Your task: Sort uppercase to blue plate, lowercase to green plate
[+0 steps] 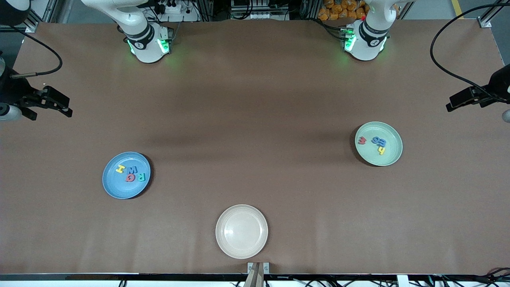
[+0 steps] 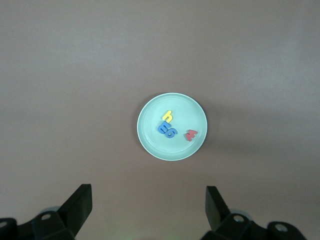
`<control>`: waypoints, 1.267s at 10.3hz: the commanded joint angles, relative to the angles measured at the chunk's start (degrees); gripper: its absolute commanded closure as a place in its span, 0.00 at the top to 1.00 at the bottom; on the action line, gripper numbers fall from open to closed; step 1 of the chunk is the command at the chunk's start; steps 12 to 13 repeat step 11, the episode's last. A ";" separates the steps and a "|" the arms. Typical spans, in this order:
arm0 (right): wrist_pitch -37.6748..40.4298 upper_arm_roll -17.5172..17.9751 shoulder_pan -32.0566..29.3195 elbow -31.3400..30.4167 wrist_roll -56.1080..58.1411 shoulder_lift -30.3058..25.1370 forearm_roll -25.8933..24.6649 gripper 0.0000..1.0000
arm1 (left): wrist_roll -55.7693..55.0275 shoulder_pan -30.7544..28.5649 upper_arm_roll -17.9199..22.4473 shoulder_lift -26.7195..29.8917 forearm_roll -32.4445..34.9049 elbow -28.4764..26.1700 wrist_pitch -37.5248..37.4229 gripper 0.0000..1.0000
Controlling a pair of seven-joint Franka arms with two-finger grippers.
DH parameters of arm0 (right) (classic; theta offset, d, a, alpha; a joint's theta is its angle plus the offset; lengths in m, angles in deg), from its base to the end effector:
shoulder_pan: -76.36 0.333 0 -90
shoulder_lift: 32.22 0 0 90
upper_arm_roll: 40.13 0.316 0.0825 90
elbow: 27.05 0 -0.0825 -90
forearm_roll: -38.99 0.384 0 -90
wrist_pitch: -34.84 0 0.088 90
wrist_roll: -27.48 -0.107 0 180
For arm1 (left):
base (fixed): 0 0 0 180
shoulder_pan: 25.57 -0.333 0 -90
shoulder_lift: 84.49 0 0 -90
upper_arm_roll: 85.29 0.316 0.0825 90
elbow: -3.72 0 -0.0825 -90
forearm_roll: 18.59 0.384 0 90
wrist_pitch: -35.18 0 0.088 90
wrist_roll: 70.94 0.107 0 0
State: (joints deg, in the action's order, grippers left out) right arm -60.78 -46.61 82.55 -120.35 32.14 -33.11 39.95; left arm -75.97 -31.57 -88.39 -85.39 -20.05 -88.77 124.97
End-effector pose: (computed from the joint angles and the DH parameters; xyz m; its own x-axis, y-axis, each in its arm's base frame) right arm 0.5586 -0.0017 0.6146 0.9956 0.0745 0.0572 0.0754 -0.9971 -0.0139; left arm 0.5562 0.0257 0.5950 0.9884 0.1377 -0.0648 0.1393 -0.9900 0.0207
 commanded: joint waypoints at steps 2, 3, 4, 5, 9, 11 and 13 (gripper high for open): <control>-0.18 0.60 -0.74 -0.57 -0.36 -0.43 -0.43 1.00 | -2.61 0.55 -0.06 -0.33 1.11 2.05 -2.34 1.00; -0.27 0.60 -0.74 -0.57 -0.36 -0.35 -0.43 1.00 | -2.78 0.81 -0.06 -0.25 1.11 1.96 -3.21 1.00; -0.27 0.60 -0.74 -0.66 -0.36 -0.17 -0.43 1.00 | -3.74 1.77 0.11 0.02 1.11 1.44 -3.31 1.00; -0.27 0.60 -0.74 -0.48 -0.36 -0.08 -0.34 1.00 | -5.23 2.56 0.63 0.37 1.11 0.73 -3.31 1.00; 0.08 0.07 -0.83 -0.30 -0.27 -0.17 -0.43 1.00 | -5.51 2.66 0.46 2.74 0.93 -3.40 -0.85 1.00; 0.43 -0.19 -0.74 -0.30 -0.36 -0.17 -0.34 1.00 | -4.64 2.75 0.55 2.74 1.02 -3.23 -0.93 1.00; 0.43 -0.19 -0.74 -0.30 -0.36 -0.17 -0.34 1.00 | -4.64 2.75 0.55 2.74 1.02 -3.23 -0.93 1.00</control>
